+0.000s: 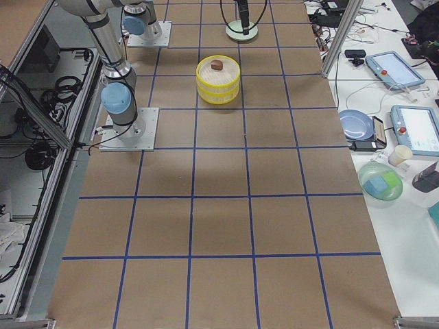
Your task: Stack buns with steamer
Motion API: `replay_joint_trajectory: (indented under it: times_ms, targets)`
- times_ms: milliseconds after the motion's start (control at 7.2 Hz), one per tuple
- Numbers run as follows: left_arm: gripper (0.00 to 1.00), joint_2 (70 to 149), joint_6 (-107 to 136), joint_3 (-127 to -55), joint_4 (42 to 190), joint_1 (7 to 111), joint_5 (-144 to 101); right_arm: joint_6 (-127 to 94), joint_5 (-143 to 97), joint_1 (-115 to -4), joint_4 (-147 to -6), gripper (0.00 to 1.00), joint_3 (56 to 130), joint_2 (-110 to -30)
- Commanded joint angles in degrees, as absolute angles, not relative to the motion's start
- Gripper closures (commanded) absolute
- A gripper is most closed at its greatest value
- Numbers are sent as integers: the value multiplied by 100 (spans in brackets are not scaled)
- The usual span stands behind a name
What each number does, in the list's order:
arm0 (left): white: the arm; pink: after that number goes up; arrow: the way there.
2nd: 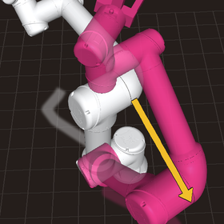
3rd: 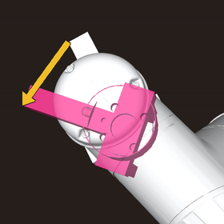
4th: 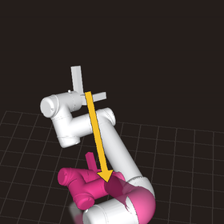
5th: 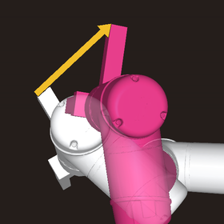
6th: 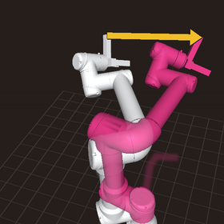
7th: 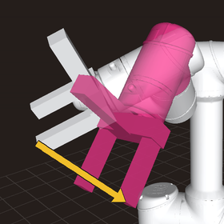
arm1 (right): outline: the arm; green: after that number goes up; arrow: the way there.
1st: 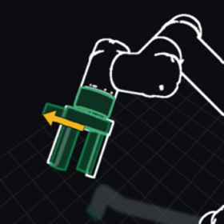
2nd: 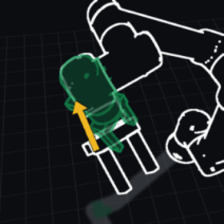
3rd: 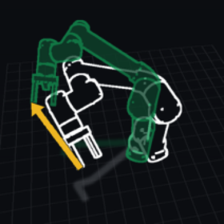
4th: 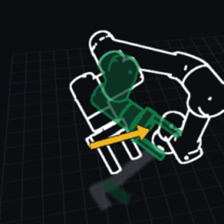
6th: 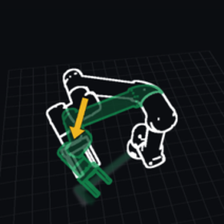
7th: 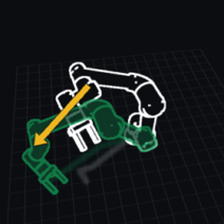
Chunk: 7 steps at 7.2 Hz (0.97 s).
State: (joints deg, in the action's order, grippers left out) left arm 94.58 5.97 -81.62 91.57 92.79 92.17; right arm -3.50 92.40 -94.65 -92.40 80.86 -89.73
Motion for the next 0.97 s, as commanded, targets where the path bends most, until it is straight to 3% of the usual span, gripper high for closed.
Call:
replay_joint_trajectory:
  times_ms: [0, 833]
  targets:
    - [0, 9220, -337, -8191, 9246, 8266, 9255, -352, 9237, -9466, -9246, 0, 8086, -8974]
    - [0, 9185, -404, -8499, 9185, 8042, 9158, -352, 9237, -9466, -9237, 0, 8086, -8982]
